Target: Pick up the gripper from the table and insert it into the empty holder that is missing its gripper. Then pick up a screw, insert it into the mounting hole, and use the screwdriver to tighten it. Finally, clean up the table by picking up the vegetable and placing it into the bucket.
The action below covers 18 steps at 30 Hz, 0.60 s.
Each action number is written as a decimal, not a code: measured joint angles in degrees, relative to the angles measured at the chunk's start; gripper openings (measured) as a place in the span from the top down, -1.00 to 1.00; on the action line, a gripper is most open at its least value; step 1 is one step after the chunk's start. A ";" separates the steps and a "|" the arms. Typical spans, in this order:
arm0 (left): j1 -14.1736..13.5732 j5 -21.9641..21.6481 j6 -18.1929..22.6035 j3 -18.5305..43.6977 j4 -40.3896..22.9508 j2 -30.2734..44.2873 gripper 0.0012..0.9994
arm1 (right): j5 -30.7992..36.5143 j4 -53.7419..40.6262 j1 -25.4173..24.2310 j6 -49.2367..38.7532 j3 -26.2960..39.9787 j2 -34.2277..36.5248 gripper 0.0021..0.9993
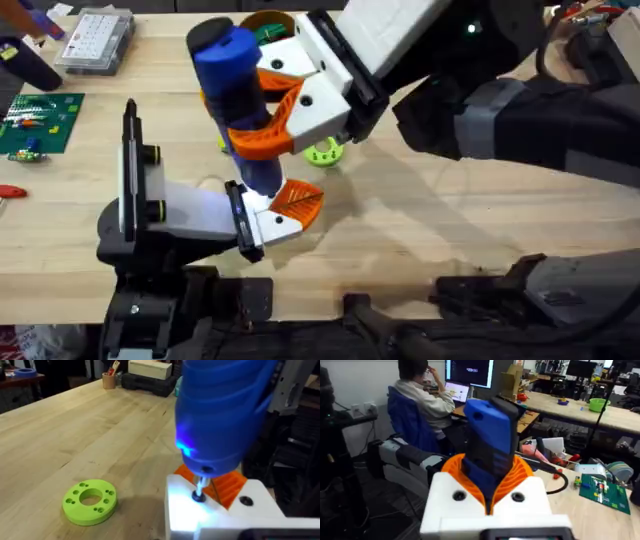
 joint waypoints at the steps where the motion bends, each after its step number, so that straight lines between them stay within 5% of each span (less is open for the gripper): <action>1: 0.00 -0.02 0.00 0.00 0.00 0.00 0.99 | 0.00 -0.02 -0.02 -0.05 0.00 0.00 0.97; 18: 0.00 0.00 -0.02 0.00 0.00 0.00 0.99 | 0.00 -0.04 0.00 -0.43 0.00 0.00 0.97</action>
